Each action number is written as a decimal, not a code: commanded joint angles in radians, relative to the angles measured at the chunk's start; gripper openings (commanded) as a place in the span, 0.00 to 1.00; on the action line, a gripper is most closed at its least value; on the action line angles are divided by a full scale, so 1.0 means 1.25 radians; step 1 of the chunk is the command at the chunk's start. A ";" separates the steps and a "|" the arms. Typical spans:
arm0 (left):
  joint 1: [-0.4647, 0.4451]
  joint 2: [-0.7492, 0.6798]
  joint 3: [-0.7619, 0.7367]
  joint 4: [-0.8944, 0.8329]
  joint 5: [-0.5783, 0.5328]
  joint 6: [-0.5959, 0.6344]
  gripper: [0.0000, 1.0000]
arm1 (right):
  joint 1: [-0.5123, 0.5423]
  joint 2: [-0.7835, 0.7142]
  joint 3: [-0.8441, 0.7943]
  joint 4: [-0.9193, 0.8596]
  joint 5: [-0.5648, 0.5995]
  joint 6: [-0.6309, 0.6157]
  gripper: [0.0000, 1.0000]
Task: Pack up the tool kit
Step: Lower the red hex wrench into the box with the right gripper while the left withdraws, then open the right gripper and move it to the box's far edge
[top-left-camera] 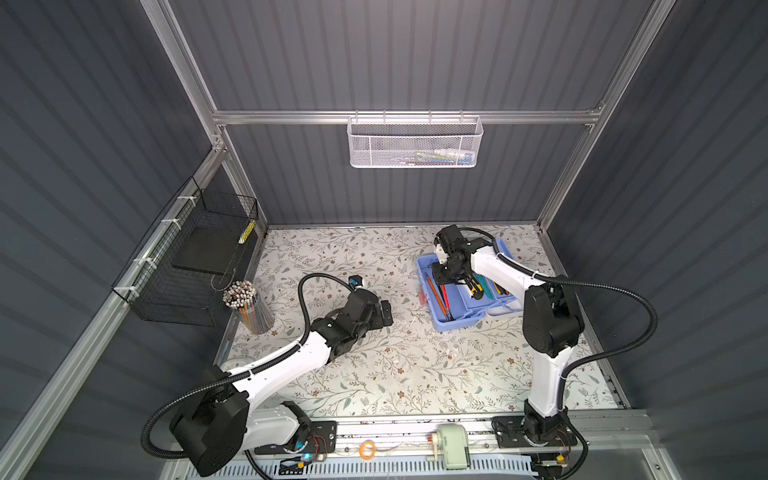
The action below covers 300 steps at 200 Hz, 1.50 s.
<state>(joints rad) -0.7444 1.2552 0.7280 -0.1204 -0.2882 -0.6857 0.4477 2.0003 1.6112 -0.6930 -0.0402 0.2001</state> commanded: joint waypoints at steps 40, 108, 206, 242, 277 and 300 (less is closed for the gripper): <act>0.005 0.022 0.003 -0.006 0.003 0.004 1.00 | 0.014 0.017 0.009 -0.023 -0.010 -0.019 0.10; 0.005 0.028 0.005 -0.003 0.007 0.006 1.00 | 0.013 0.010 0.023 -0.037 0.004 -0.011 0.33; 0.005 0.132 0.082 0.024 0.110 0.018 1.00 | -0.017 -0.236 -0.122 0.032 0.093 -0.027 0.74; 0.004 0.177 0.086 0.086 0.187 -0.002 0.99 | -0.133 -0.330 -0.204 0.058 0.111 -0.051 0.99; 0.003 0.209 0.104 0.098 0.231 0.002 0.98 | -0.277 -0.387 -0.267 0.111 0.066 -0.064 0.99; 0.003 0.215 0.115 0.096 0.238 0.008 0.97 | -0.350 -0.405 -0.298 0.145 0.036 -0.068 0.99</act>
<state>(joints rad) -0.7444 1.5154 0.8330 -0.0170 -0.0341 -0.6785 0.0776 1.5269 1.2709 -0.5694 0.0479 0.1337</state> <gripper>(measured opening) 0.976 0.989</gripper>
